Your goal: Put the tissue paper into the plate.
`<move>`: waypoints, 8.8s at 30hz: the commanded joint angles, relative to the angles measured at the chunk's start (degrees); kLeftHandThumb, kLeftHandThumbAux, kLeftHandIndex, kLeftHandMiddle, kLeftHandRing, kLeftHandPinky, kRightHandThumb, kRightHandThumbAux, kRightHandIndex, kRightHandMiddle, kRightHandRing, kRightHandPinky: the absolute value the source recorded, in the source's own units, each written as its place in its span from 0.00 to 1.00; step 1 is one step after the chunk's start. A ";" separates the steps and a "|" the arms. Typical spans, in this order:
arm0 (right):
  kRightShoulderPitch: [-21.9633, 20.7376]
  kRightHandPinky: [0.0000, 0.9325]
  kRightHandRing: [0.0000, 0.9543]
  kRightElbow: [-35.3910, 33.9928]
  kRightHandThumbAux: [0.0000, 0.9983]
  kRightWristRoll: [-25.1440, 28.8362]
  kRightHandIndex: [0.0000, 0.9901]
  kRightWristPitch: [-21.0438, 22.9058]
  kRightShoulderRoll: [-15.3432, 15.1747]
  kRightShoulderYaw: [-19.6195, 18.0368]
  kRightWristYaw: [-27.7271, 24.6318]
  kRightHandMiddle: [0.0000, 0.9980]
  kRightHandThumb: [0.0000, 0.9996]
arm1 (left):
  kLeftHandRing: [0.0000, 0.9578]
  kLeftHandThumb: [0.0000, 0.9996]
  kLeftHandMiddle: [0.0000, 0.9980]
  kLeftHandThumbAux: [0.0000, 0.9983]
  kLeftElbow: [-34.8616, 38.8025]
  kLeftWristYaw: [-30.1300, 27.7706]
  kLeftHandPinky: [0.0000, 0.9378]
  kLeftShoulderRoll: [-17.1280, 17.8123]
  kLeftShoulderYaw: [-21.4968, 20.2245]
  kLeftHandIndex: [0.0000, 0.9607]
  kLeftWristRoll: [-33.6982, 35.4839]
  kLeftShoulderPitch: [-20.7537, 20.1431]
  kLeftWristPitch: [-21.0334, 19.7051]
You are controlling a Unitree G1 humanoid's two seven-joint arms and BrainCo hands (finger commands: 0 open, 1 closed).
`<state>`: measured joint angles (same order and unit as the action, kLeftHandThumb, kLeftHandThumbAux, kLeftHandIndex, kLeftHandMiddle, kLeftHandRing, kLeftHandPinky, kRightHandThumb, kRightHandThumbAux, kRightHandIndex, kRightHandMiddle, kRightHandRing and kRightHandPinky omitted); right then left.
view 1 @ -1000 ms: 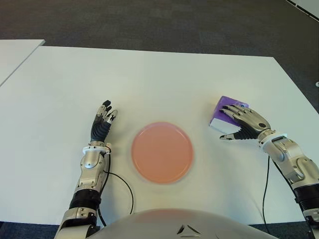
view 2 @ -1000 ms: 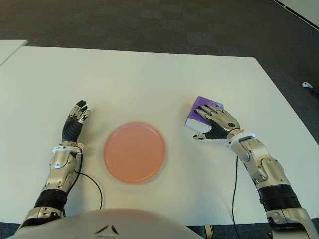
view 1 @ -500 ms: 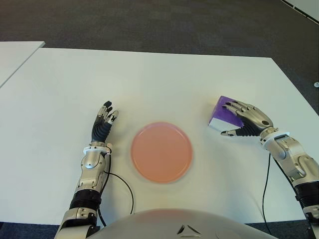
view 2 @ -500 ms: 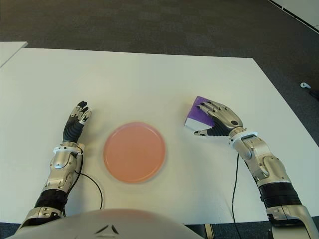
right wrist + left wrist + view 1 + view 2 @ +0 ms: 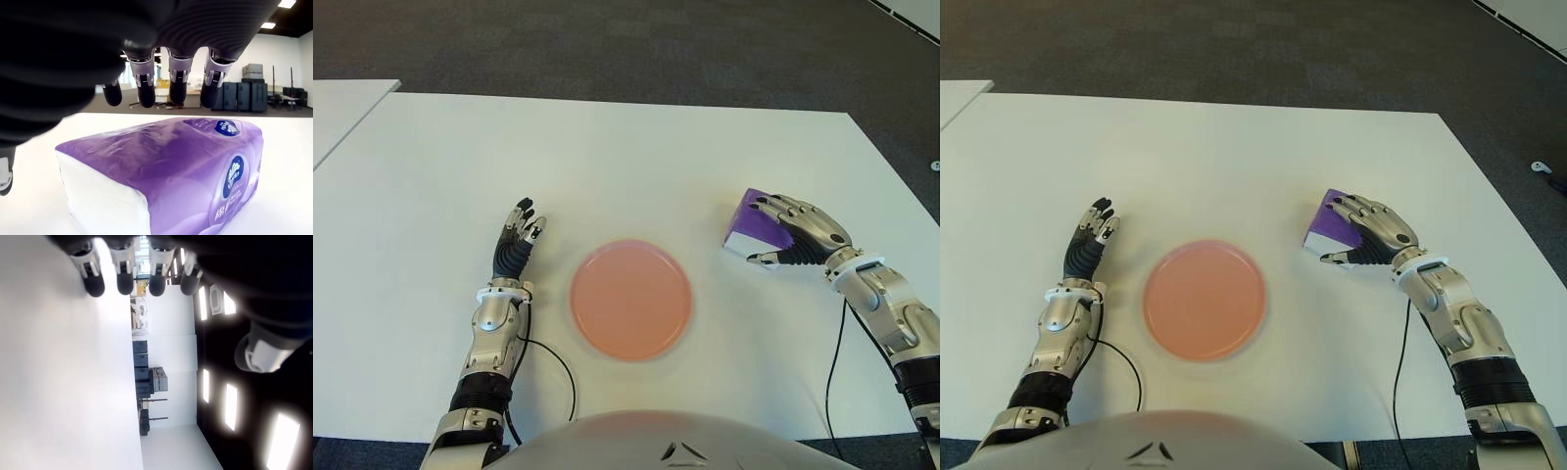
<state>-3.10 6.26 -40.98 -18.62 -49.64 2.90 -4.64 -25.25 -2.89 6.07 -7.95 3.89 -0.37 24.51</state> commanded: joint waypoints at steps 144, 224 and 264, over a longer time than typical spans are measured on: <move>-12.52 0.00 0.00 24.94 0.42 -3.23 0.00 1.73 6.08 14.32 11.09 0.00 0.14 | 0.00 0.00 0.00 0.46 -1.95 0.19 0.00 0.87 -0.45 0.00 -1.17 2.20 -0.29; -19.62 0.00 0.00 55.57 0.40 -15.70 0.00 8.38 21.12 36.09 36.24 0.00 0.09 | 0.00 0.00 0.00 0.47 -0.90 -0.08 0.00 0.40 -0.64 0.00 -0.27 3.14 0.80; -20.00 0.95 0.95 62.57 0.71 -0.43 0.44 -2.61 29.89 29.10 50.33 0.95 0.75 | 0.00 0.00 0.00 0.47 -1.85 1.27 0.00 0.25 -1.02 0.00 -0.91 2.55 1.34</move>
<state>-29.92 65.10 -39.91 -21.09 -23.52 29.15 49.37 -25.91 -2.51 6.85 -8.86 3.42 1.05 27.18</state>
